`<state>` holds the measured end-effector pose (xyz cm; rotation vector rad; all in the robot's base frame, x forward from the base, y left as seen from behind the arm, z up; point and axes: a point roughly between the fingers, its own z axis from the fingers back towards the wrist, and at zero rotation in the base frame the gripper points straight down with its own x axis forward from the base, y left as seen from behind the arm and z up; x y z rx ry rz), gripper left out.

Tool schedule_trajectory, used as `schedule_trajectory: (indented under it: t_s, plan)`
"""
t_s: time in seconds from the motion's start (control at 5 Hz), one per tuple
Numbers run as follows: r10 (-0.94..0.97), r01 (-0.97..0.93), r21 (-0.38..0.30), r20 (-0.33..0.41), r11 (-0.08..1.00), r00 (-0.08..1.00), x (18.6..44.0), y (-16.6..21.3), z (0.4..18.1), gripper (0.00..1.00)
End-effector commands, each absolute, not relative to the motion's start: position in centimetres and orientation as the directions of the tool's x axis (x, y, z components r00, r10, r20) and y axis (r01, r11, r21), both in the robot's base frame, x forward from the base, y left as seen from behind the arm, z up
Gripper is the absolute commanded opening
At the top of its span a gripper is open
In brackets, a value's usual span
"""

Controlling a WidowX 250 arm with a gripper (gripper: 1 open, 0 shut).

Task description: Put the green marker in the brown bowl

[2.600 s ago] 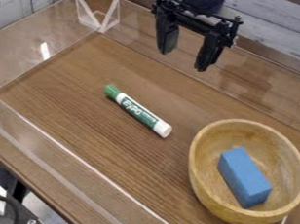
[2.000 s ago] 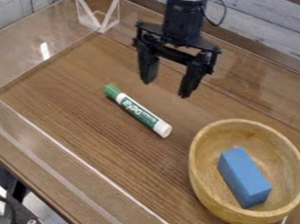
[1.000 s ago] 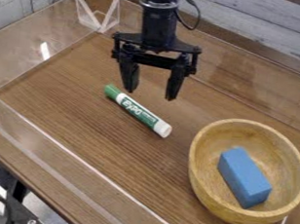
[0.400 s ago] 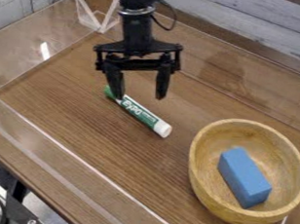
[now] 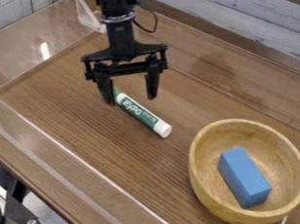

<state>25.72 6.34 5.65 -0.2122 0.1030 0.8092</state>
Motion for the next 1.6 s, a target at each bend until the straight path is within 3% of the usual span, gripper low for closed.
schedule_trajectory:
  t_s: [0.0,0.4,1.0,1.4]
  plan:
    - [0.748,-0.760,-0.180,-0.142,0.624,0.648,26.0,6.8,5.9,1.00]
    - [0.780,-0.789,-0.194,-0.139,0.583,0.610,25.9,6.7,4.9,1.00]
    - [0.764,-0.759,-0.224,-0.080,0.612,0.640,25.9,6.3,6.4,1.00]
    - [0.774,-0.765,-0.228,-0.067,0.603,0.630,26.0,5.7,5.7,1.00]
